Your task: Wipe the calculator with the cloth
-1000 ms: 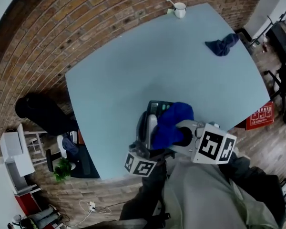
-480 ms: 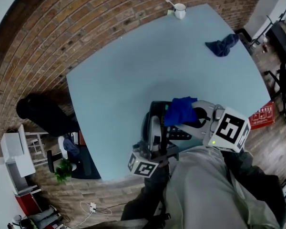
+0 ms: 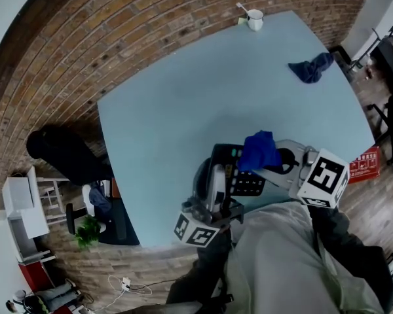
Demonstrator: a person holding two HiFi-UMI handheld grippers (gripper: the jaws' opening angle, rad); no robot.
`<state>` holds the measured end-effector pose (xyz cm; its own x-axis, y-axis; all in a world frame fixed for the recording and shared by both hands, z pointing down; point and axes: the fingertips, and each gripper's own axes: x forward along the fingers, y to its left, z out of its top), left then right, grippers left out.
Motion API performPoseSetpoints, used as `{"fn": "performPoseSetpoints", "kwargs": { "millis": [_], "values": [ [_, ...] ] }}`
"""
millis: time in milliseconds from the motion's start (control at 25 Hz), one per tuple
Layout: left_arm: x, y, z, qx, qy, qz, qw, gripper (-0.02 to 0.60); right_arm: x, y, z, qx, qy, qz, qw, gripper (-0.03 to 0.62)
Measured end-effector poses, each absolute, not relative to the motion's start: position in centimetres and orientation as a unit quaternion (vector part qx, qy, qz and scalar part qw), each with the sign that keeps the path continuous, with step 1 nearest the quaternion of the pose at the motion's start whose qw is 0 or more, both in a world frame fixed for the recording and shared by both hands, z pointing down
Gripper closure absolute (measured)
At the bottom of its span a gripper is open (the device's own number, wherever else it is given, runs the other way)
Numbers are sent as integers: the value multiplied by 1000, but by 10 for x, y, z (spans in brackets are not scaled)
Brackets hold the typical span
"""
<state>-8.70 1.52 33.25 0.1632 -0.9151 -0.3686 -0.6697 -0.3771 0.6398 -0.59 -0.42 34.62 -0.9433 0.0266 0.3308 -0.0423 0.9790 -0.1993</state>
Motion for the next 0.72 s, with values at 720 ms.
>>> {"fn": "performPoseSetpoints", "kwargs": {
  "millis": [720],
  "values": [
    [-70,27,300,805,-429,-390,123,538,30,-23,328,-56,-966,238,85,526]
  ]
}}
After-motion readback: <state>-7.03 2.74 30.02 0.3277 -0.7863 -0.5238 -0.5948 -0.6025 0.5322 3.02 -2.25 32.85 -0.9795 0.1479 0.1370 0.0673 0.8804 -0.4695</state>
